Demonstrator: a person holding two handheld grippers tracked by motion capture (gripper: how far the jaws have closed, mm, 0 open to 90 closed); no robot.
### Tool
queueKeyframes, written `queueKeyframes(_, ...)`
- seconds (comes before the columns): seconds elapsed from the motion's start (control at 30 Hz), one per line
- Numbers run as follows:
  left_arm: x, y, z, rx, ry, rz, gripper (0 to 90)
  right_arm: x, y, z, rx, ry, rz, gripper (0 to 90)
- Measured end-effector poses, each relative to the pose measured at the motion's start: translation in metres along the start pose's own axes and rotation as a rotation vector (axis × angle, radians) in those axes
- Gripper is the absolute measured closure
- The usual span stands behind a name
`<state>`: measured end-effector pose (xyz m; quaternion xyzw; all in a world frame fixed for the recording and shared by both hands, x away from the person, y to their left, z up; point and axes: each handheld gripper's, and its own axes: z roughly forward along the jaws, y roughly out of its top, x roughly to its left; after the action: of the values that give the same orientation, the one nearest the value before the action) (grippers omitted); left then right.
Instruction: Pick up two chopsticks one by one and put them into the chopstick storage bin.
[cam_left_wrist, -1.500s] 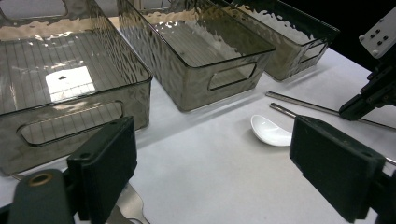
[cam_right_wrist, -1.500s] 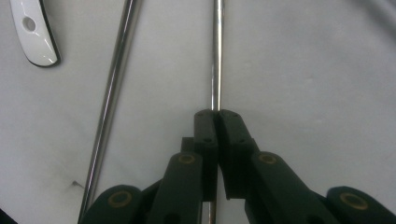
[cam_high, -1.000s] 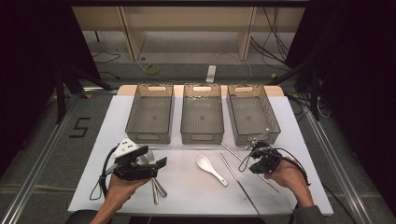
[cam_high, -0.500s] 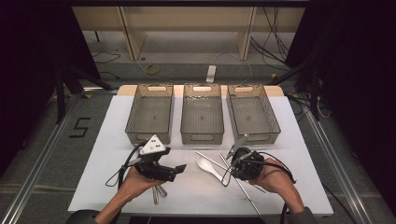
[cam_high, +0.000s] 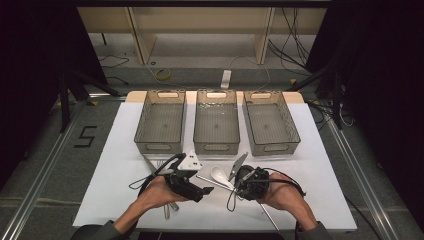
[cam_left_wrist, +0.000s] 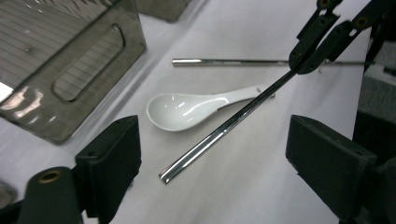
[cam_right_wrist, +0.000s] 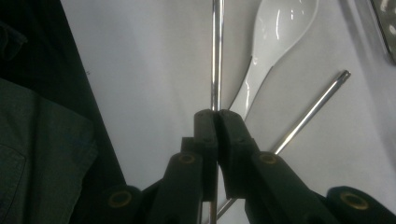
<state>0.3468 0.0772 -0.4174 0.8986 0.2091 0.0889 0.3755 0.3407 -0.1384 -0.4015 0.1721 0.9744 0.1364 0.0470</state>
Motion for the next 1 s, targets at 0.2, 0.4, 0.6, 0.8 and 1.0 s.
queueKeyframes(0.2, -0.009, 0.004, 0.007, 0.058, -0.005, 0.077, 22.0, 0.007, 0.005, -0.004, -0.012, 0.007, -0.050, 87.0)
queueKeyframes(0.4, -0.011, 0.003, 0.007, 0.069, -0.014, 0.113, 31.0, 0.009, 0.007, -0.008, -0.009, 0.010, -0.074, 87.0)
queueKeyframes(0.6, -0.014, 0.001, 0.011, 0.077, -0.042, 0.138, 44.0, 0.011, 0.009, -0.008, -0.017, 0.018, -0.103, 86.9)
queueKeyframes(0.8, -0.017, -0.001, 0.013, 0.103, -0.059, 0.180, 51.8, 0.011, 0.009, -0.007, -0.010, 0.026, -0.110, 86.9)
queueKeyframes(1.0, -0.019, -0.003, 0.015, 0.120, -0.057, 0.206, 63.5, 0.011, 0.009, -0.005, 0.010, 0.044, -0.135, 86.9)
